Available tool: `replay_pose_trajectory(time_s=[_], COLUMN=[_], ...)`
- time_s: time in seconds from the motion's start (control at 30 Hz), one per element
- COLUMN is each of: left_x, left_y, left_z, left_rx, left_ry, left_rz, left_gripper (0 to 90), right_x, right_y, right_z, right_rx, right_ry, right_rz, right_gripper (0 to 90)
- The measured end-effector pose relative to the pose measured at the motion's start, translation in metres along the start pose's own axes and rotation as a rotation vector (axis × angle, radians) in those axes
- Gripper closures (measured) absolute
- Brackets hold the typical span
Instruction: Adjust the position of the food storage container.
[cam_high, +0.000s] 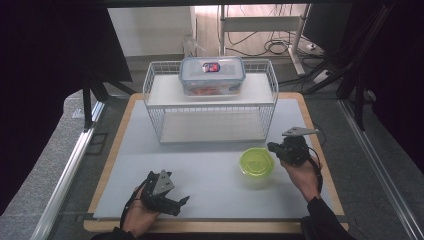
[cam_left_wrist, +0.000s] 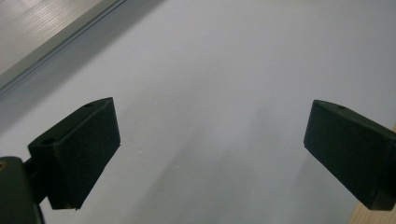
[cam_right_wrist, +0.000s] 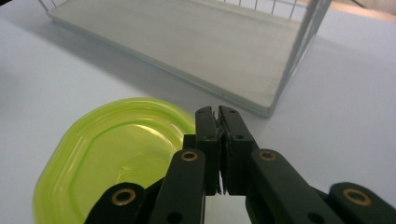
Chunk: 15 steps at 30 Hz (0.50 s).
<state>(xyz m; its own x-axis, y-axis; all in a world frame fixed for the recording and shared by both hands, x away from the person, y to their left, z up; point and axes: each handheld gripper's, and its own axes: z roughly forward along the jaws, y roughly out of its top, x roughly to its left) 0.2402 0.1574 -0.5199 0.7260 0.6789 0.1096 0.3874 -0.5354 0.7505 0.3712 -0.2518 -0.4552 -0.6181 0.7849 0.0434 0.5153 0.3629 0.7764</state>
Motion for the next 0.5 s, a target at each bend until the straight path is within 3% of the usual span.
replay_pose_trajectory(time_s=[0.27,0.37,0.5], left_x=[0.0,0.0,-0.001], left_y=[0.0,0.0,0.0], left_z=[0.0,0.0,0.0], left_rx=[0.004,0.005,0.006], left_ry=[0.001,0.001,0.001], left_rz=[0.004,0.004,0.007], left_gripper=[3.5,3.5,3.5], right_x=[0.0,-0.002,0.0], right_y=[-0.009,-0.011,-0.015], right_z=[0.009,0.009,0.013], right_rx=[0.069,0.078,0.113], right_ry=[-0.057,-0.05,-0.054], right_rz=[-0.031,-0.012,-0.023], right_gripper=[87.1,87.0,87.2])
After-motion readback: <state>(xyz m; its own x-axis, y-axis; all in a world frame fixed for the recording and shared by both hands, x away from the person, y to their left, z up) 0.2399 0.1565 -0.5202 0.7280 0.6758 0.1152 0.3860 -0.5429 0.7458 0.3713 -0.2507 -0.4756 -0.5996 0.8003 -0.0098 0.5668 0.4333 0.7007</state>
